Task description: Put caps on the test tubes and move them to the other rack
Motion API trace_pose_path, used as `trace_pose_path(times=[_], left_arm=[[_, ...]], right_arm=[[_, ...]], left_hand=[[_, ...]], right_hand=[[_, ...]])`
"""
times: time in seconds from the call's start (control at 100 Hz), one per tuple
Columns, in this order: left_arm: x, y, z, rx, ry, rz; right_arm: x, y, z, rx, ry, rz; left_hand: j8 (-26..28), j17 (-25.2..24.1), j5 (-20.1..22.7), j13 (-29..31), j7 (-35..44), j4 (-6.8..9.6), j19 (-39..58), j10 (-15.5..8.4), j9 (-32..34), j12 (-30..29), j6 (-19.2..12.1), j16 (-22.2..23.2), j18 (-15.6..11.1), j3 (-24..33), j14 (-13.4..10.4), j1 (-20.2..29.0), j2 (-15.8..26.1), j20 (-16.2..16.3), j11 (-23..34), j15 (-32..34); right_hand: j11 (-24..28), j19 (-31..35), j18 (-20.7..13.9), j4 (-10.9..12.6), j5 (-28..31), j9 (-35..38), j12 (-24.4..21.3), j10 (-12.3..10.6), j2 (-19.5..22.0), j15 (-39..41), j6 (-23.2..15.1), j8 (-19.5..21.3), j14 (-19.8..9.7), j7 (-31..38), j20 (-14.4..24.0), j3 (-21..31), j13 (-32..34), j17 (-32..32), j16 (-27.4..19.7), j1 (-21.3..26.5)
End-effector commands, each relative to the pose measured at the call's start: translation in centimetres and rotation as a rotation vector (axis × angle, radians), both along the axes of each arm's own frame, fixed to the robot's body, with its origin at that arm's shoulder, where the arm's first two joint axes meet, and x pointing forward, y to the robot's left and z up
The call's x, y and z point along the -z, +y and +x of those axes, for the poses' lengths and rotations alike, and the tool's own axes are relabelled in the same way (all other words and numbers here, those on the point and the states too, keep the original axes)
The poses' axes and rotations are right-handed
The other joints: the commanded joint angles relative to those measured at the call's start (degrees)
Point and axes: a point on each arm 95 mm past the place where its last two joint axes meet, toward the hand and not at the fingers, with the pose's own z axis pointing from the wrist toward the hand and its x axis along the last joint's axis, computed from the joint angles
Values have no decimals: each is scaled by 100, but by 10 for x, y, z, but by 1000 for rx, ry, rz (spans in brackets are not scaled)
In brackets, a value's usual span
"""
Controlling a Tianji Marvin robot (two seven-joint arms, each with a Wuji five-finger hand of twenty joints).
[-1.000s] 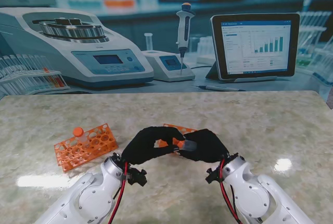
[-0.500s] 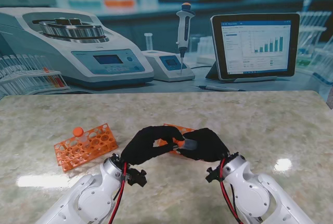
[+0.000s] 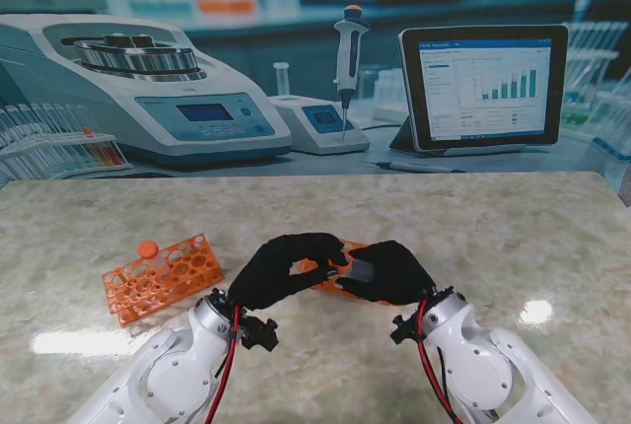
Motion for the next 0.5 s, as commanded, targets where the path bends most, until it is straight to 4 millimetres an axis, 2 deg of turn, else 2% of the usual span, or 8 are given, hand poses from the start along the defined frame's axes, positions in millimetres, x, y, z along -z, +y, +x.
trace_pose_path(times=[0.0,0.49], left_arm=[[-4,-2,0,0,-4,-9],[-13,-2,2,-3,-25,-9]], right_arm=[[0,3,-2,-5,5,7],[2,3,-4,-11,8,4]], left_hand=[[85,-85,89,-100,101,154,66,5,-234,-108,-83,-54,-88,-69,-106,16,204,-167,-27,-54],[41,-477,-190,-546,-208,180,-45,-60,-579,-271,-201,-122,-69,-163,-25,-65,264,-97,-174,-247]], right_hand=[[117,1573,-339,-85,291,235,131,-107,85,1209,-4,133,-752,409,312,12,90,327,386,102],[115,1573,-339,-84,289,234,132,-117,95,1209,-6,133,-752,408,312,3,90,327,386,95]])
